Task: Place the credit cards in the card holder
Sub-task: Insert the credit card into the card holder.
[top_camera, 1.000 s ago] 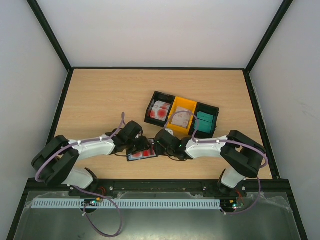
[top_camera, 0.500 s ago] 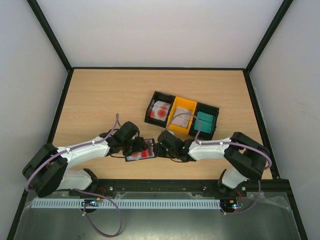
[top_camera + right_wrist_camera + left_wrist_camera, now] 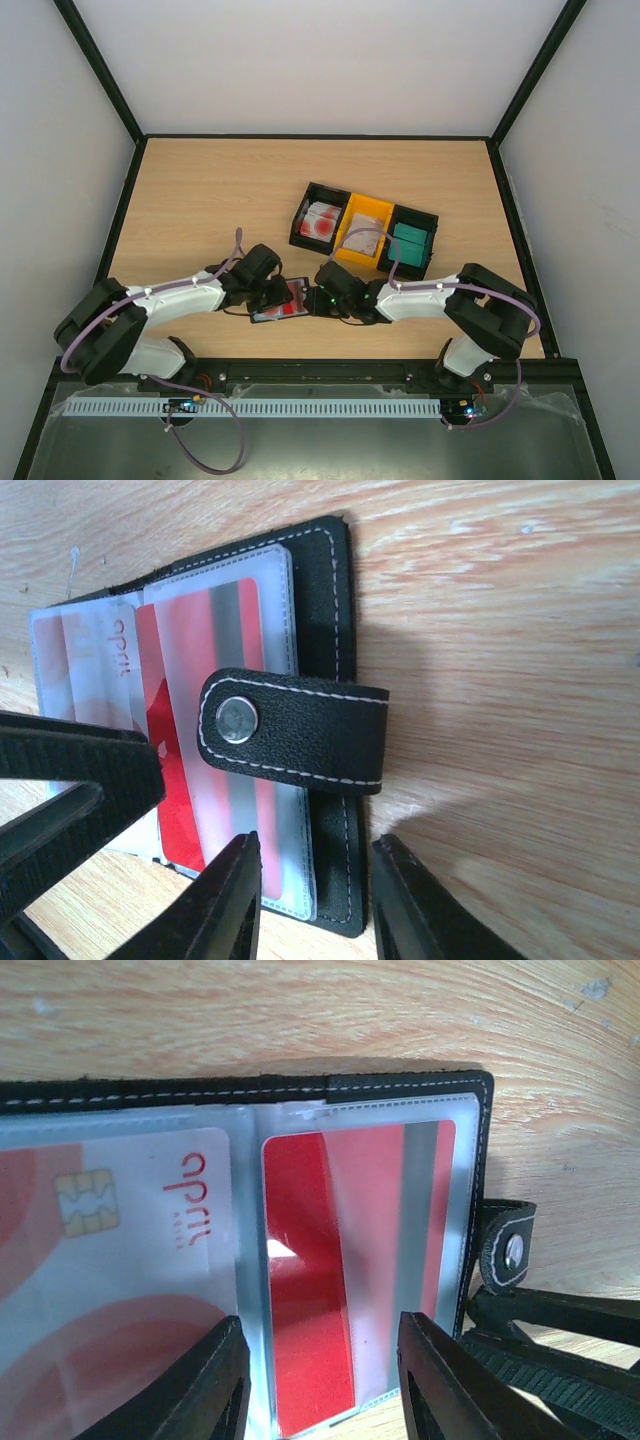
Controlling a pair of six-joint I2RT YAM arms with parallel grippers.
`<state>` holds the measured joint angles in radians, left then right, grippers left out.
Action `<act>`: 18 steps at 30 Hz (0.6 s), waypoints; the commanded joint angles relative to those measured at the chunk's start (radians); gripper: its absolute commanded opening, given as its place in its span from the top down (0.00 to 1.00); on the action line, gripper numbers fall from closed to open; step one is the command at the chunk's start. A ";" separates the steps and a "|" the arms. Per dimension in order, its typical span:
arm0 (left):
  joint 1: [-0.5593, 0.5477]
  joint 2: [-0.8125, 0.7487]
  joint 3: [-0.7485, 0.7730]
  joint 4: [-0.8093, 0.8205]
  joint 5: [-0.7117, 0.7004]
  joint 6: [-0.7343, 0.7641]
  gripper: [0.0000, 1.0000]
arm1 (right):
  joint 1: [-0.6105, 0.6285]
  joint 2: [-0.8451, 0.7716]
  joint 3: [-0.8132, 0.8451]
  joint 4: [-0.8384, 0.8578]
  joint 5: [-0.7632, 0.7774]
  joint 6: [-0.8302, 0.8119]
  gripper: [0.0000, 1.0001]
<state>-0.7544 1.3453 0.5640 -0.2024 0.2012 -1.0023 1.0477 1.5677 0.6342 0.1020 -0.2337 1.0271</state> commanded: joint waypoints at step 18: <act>-0.006 0.103 0.019 0.087 0.106 0.024 0.72 | 0.008 0.045 -0.011 0.043 -0.037 -0.007 0.78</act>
<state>-0.7525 1.4151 0.5724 -0.1291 0.2512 -0.9909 1.0477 1.5909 0.6342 0.1356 -0.2584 1.0183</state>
